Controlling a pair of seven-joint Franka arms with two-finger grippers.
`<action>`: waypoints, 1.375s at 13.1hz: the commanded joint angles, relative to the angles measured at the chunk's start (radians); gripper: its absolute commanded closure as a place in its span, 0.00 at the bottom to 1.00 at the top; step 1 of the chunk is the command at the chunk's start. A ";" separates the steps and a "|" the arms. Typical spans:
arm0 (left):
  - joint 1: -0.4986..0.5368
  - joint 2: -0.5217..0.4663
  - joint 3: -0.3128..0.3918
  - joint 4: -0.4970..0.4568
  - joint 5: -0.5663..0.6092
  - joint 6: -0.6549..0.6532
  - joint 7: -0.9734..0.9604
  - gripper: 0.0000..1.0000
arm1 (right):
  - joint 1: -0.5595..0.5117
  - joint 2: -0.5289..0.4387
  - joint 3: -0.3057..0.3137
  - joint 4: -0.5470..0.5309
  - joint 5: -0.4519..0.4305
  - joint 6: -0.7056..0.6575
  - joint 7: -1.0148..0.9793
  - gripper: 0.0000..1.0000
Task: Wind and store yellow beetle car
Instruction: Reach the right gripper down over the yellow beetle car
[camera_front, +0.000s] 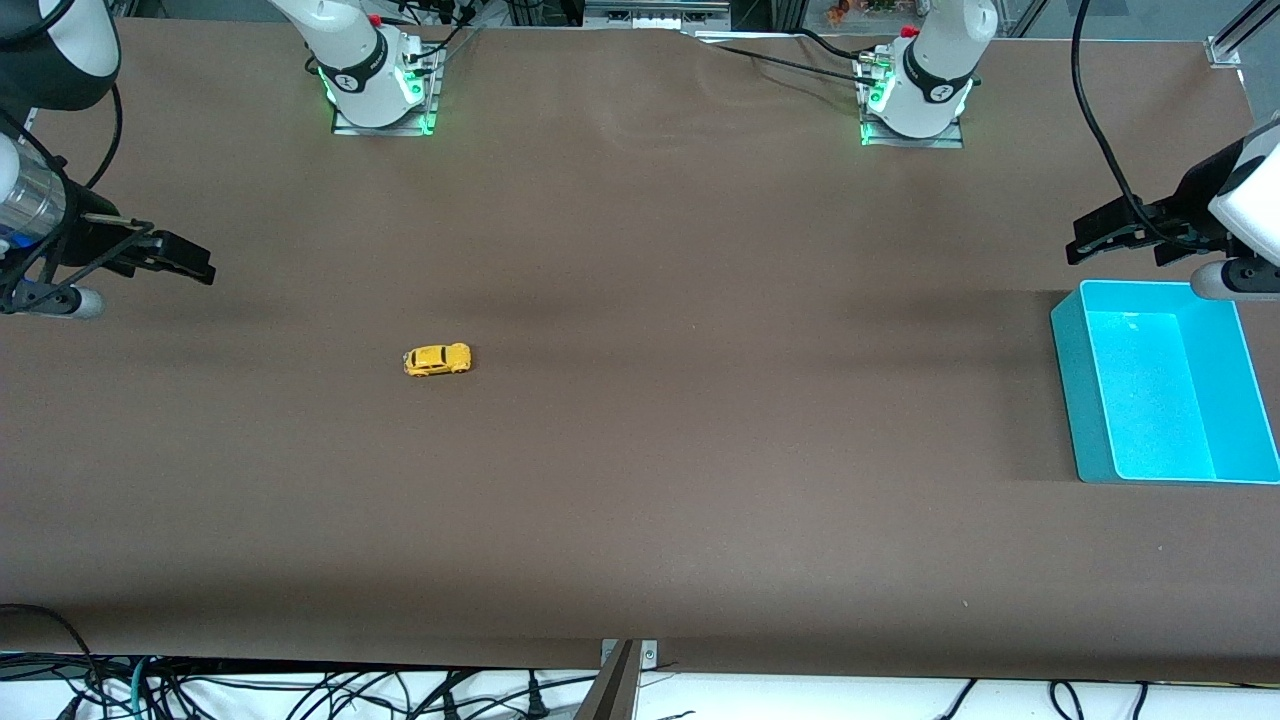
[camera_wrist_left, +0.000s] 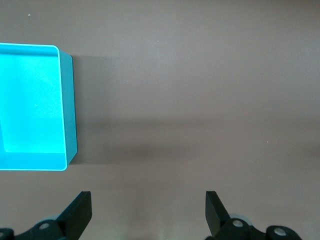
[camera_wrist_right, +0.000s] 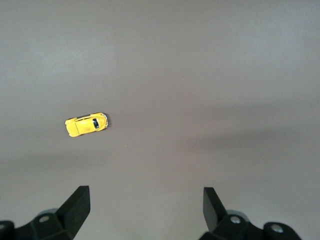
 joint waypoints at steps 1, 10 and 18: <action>0.001 -0.008 0.003 -0.003 -0.021 0.004 -0.009 0.00 | 0.029 0.050 0.004 0.004 -0.002 -0.002 0.168 0.00; 0.005 -0.008 0.003 -0.003 -0.024 0.004 -0.009 0.00 | 0.166 0.298 0.004 -0.022 -0.002 0.309 0.712 0.02; 0.007 -0.006 0.003 -0.005 -0.025 0.007 -0.009 0.00 | 0.256 0.297 0.005 -0.317 -0.017 0.736 1.308 0.02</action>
